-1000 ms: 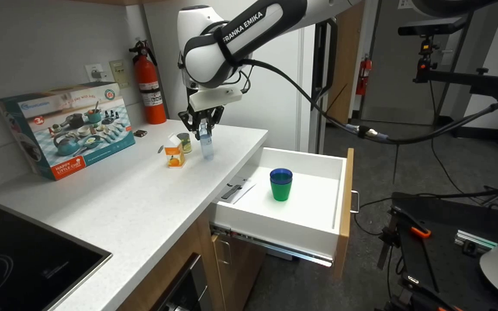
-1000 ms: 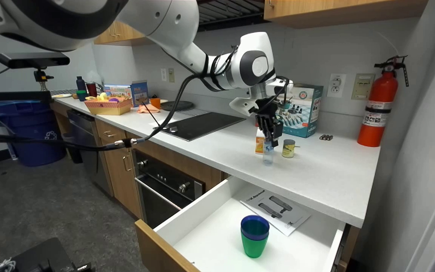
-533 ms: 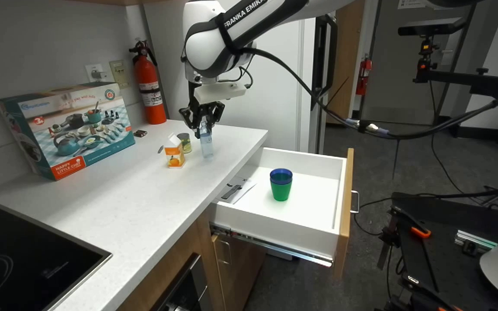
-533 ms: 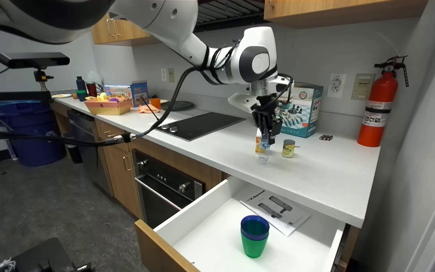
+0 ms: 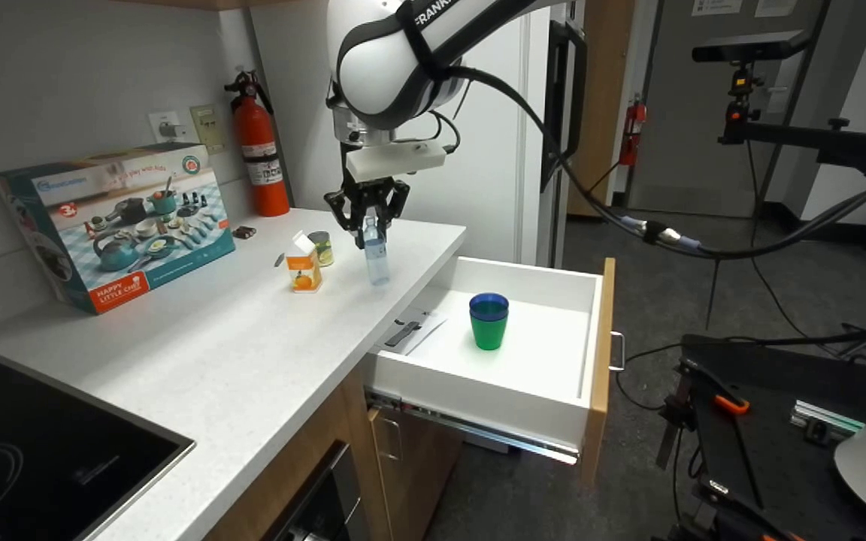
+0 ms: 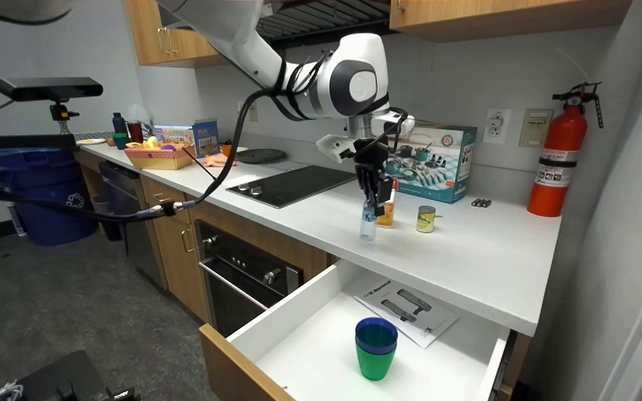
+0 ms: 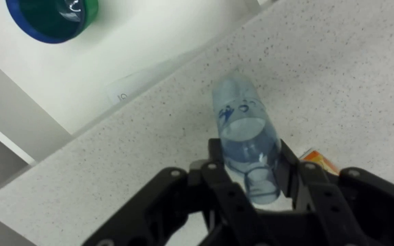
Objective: Put the bottle on the counter in the open drawer
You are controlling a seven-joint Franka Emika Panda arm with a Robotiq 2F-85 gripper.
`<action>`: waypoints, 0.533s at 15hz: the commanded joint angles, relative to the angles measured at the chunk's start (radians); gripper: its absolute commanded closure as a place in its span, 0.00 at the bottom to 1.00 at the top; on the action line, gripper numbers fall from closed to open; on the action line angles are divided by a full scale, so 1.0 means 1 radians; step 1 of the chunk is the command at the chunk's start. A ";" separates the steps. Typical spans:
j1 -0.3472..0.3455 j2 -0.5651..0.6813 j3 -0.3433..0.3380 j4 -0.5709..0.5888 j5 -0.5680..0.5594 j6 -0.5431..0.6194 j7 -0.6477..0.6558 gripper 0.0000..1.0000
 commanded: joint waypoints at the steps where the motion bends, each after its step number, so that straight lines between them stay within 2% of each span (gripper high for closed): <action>1: 0.019 -0.091 -0.015 -0.133 -0.027 0.025 0.018 0.86; 8: -0.013 -0.179 -0.018 -0.284 -0.066 0.073 -0.078 0.86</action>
